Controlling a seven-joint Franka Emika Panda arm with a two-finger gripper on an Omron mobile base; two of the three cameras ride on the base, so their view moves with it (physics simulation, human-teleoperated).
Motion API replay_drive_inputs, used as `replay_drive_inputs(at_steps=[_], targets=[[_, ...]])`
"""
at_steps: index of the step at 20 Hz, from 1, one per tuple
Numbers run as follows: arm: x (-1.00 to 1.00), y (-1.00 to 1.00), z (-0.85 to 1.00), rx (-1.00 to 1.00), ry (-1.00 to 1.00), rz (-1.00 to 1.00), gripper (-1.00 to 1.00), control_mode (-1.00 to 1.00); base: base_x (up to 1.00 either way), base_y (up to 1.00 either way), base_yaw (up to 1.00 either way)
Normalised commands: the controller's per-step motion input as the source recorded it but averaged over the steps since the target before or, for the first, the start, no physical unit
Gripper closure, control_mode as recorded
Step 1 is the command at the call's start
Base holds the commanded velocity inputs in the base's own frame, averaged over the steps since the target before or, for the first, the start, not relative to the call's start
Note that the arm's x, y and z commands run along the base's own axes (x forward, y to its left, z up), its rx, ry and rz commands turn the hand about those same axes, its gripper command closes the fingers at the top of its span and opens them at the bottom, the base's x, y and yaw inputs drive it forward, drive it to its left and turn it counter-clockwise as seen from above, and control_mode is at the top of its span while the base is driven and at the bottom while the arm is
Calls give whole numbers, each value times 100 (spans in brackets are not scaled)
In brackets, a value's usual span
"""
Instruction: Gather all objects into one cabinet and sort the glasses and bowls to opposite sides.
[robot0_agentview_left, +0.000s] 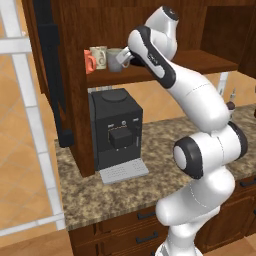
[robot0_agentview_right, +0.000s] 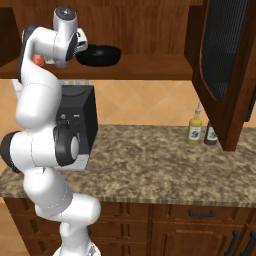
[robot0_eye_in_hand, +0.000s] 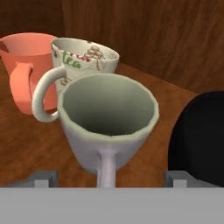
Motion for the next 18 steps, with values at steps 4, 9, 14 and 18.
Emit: replay_drive_inputs(at_steps=[4, 9, 14, 18], targets=[[0, -35, 18, 0, 3, -5, -100, -100, 0, 0, 0], [0, -38, -36, 0, 6, -1, -100, -100, 0, 0, 0], [38, -62, -46, 0, 2, -2, -100, -100, 0, 0, 0], [77, -52, -12, 0, 0, -7, -100, -100, 0, 0, 0]])
